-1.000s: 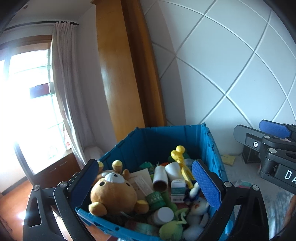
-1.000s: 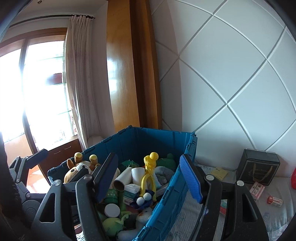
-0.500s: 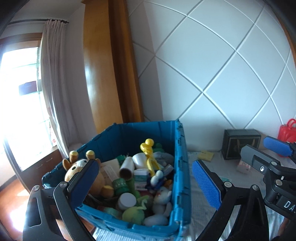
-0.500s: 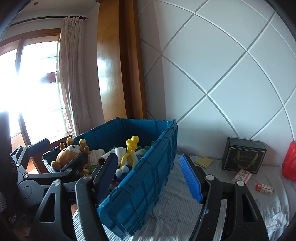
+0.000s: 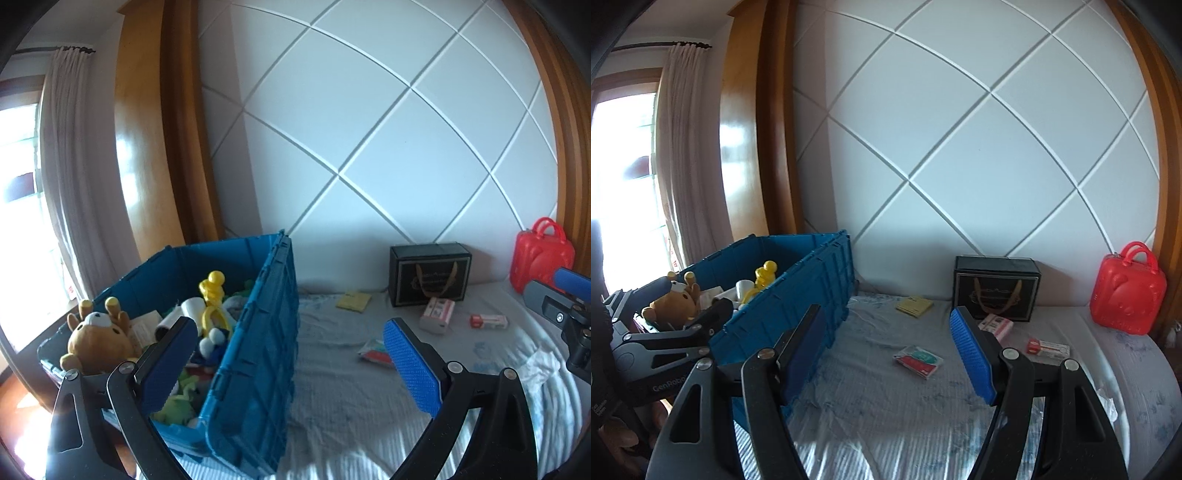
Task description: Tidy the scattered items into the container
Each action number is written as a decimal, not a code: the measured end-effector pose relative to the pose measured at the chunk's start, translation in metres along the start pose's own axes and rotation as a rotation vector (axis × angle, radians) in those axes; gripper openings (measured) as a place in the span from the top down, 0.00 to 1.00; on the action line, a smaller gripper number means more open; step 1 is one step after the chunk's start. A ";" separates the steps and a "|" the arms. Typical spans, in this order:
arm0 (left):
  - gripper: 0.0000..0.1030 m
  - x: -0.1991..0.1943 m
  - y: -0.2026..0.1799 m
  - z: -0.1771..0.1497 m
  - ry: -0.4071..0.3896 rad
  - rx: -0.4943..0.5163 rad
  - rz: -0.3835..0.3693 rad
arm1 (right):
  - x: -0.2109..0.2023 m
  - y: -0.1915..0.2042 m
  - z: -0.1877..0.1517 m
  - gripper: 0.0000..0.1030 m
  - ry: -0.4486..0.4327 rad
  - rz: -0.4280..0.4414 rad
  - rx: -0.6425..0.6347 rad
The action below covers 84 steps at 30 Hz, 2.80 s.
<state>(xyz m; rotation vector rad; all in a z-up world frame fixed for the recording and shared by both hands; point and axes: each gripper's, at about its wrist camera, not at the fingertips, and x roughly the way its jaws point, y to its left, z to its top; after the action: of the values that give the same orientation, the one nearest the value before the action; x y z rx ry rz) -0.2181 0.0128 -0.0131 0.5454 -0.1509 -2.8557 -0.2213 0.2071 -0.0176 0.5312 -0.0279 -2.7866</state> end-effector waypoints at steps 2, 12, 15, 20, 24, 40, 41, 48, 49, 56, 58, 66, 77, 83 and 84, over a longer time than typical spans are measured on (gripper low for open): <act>0.01 0.003 -0.011 -0.002 0.011 0.006 -0.006 | -0.002 -0.018 -0.005 0.32 0.015 -0.022 0.014; 0.01 0.029 -0.036 -0.018 0.068 0.042 -0.036 | 0.003 -0.077 -0.031 0.32 0.073 -0.105 0.069; 0.01 0.045 -0.036 -0.020 0.085 0.048 -0.051 | 0.008 -0.092 -0.042 0.32 0.101 -0.144 0.087; 0.01 0.068 -0.043 -0.015 0.100 0.061 -0.070 | 0.020 -0.125 -0.046 0.32 0.141 -0.208 0.106; 0.01 0.088 -0.065 0.000 0.105 0.088 -0.076 | 0.030 -0.156 -0.043 0.32 0.157 -0.249 0.119; 0.01 0.237 -0.237 0.032 0.173 0.174 -0.174 | 0.167 -0.295 -0.023 0.28 0.332 -0.119 -0.115; 0.01 0.252 -0.248 0.026 0.201 0.186 -0.175 | 0.181 -0.304 -0.028 0.28 0.351 -0.091 -0.115; 0.01 0.330 -0.321 -0.015 0.306 0.296 -0.197 | 0.287 -0.362 -0.085 0.28 0.529 0.039 -0.172; 0.01 0.339 -0.330 -0.017 0.311 0.306 -0.208 | 0.302 -0.371 -0.093 0.28 0.561 0.046 -0.189; 0.01 0.404 -0.381 -0.038 0.383 0.357 -0.277 | 0.383 -0.411 -0.122 0.28 0.712 0.102 -0.306; 0.01 0.420 -0.390 -0.047 0.408 0.369 -0.285 | 0.397 -0.416 -0.127 0.28 0.749 0.140 -0.334; 0.01 0.461 -0.406 -0.071 0.491 0.384 -0.310 | 0.428 -0.416 -0.147 0.28 0.835 0.198 -0.460; 0.01 0.469 -0.411 -0.080 0.539 0.372 -0.327 | 0.446 -0.423 -0.150 0.45 0.891 0.171 -0.406; 0.01 0.458 -0.402 -0.080 0.535 0.361 -0.309 | 0.426 -0.421 -0.149 0.55 0.883 0.087 -0.401; 0.01 0.454 -0.399 -0.080 0.537 0.349 -0.307 | 0.422 -0.422 -0.148 0.55 0.878 0.085 -0.371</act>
<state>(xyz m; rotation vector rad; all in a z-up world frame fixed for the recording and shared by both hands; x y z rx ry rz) -0.6806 0.2837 -0.3034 1.4939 -0.5111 -2.8469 -0.6644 0.4888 -0.3372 1.5202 0.6146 -2.1649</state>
